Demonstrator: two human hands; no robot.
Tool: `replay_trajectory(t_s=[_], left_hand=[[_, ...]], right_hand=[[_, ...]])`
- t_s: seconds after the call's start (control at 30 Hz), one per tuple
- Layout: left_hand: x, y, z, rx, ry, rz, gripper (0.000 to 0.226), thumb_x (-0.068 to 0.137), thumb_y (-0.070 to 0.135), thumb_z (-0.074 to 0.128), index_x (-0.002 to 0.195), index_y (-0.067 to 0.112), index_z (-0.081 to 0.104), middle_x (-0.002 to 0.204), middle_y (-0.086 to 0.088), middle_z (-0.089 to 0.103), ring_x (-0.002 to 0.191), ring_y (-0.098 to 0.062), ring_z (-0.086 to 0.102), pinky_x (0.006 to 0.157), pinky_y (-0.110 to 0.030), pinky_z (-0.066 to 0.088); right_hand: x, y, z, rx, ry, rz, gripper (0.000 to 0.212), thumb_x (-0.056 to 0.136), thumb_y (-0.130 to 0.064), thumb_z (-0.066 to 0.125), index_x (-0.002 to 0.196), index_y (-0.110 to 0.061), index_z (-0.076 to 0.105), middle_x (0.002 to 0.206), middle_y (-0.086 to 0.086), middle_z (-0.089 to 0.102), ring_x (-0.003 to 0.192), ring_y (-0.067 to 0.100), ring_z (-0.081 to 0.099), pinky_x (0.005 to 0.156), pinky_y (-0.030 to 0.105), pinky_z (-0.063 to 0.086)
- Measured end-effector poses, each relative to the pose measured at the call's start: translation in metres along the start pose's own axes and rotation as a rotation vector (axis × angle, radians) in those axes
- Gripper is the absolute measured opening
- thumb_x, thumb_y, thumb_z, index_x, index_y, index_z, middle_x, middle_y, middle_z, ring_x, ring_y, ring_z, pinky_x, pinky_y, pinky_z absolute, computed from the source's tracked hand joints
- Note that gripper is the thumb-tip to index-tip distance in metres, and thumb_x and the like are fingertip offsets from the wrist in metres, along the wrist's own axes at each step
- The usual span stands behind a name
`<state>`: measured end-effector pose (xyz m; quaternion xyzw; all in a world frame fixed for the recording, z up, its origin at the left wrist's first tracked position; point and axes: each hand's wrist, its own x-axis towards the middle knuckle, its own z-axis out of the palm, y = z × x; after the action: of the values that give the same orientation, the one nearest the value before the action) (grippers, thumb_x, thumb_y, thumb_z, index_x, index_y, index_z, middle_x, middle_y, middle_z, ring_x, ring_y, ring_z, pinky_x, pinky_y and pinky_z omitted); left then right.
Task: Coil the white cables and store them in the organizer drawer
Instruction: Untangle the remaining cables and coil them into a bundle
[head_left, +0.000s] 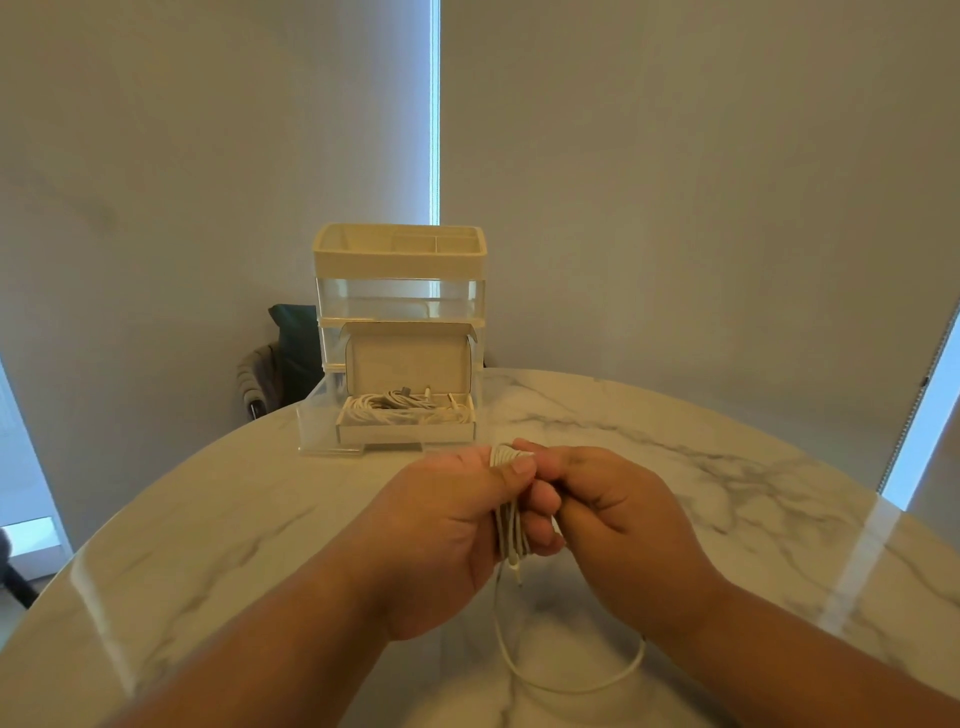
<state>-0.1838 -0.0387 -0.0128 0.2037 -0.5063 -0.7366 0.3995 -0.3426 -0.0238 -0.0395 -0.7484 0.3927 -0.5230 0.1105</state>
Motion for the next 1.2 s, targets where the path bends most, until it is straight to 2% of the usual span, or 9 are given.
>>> replay_trajectory(t_s=[0.13,0.23,0.3,0.43,0.57,0.7,0.83,0.97,1.2], left_hand=[[0.001,-0.001,-0.002,-0.001,-0.008,0.019,0.020,0.085,0.014,0.054,0.088,0.000,0.068,0.069,-0.010,0.063,0.059,-0.017,0.057,0.064,-0.029,0.053],[0.004,-0.003,-0.003,-0.034,0.008,0.035,0.022,0.084,0.012,0.055,0.082,0.001,0.074,0.073,-0.014,0.067,0.060,-0.018,0.060,0.062,-0.027,0.055],[0.006,-0.007,-0.005,-0.022,0.044,0.049,0.020,0.083,0.012,0.057,0.086,0.000,0.073,0.075,-0.015,0.069,0.063,-0.019,0.063,0.064,-0.027,0.055],[0.009,-0.014,-0.006,0.034,0.118,0.043,0.020,0.086,0.014,0.059,0.095,-0.001,0.071,0.083,-0.016,0.072,0.070,-0.018,0.068,0.066,-0.024,0.057],[0.011,-0.017,-0.006,0.079,0.090,0.053,0.024,0.088,0.014,0.056,0.084,0.005,0.078,0.085,-0.019,0.072,0.073,-0.020,0.068,0.073,-0.028,0.054],[0.014,-0.018,-0.006,0.046,0.049,0.046,0.025,0.087,0.011,0.055,0.092,-0.003,0.075,0.085,-0.023,0.071,0.073,-0.024,0.070,0.066,-0.026,0.057],[0.014,-0.018,-0.007,0.020,0.010,0.043,0.040,0.089,0.015,0.053,0.111,-0.016,0.061,0.101,-0.034,0.067,0.082,-0.029,0.068,0.071,-0.029,0.056],[0.011,-0.017,-0.007,-0.017,-0.038,0.021,0.039,0.100,0.012,0.046,0.119,-0.021,0.053,0.117,-0.040,0.059,0.093,-0.032,0.065,0.078,-0.031,0.055],[0.008,-0.017,-0.012,0.082,-0.093,-0.025,0.038,0.095,0.014,0.052,0.115,-0.017,0.060,0.112,-0.032,0.065,0.094,-0.028,0.065,0.085,-0.032,0.054]], right_hand=[[-0.001,0.003,0.002,0.133,-0.005,0.104,0.057,0.093,0.004,0.058,0.105,-0.051,0.071,0.101,-0.015,0.074,0.098,0.003,0.068,0.084,0.015,0.051],[0.001,0.003,0.001,0.336,-0.083,0.217,0.031,0.095,-0.017,0.061,0.114,-0.039,0.072,0.115,-0.012,0.072,0.114,0.008,0.064,0.100,0.024,0.048],[0.000,0.004,-0.004,0.434,-0.108,0.291,0.036,0.084,-0.039,0.062,0.118,-0.029,0.070,0.125,-0.009,0.067,0.122,0.010,0.059,0.106,0.032,0.044],[-0.005,-0.005,-0.005,-0.015,-0.082,0.216,0.076,0.064,-0.071,0.069,0.134,-0.045,0.053,0.127,-0.026,0.051,0.124,0.000,0.050,0.102,0.022,0.043],[-0.003,-0.008,-0.002,0.045,-0.019,0.266,0.057,0.068,-0.028,0.086,0.121,-0.036,0.065,0.105,-0.018,0.072,0.100,0.003,0.067,0.093,0.028,0.054],[-0.003,-0.008,-0.002,0.341,-0.116,0.397,0.057,0.076,0.016,0.072,0.119,-0.020,0.063,0.093,-0.001,0.077,0.081,0.014,0.074,0.078,0.024,0.057],[-0.001,-0.007,-0.004,0.386,-0.111,0.418,0.055,0.077,0.019,0.068,0.118,-0.018,0.064,0.094,0.004,0.077,0.086,0.016,0.073,0.084,0.030,0.058],[0.000,-0.012,-0.006,0.421,-0.126,0.427,0.054,0.078,0.020,0.065,0.115,-0.019,0.064,0.087,0.000,0.077,0.083,0.010,0.073,0.077,0.022,0.057],[-0.001,-0.013,-0.005,0.552,-0.147,0.468,0.056,0.077,0.026,0.061,0.107,-0.021,0.065,0.090,-0.001,0.078,0.084,0.007,0.073,0.072,0.019,0.056]])
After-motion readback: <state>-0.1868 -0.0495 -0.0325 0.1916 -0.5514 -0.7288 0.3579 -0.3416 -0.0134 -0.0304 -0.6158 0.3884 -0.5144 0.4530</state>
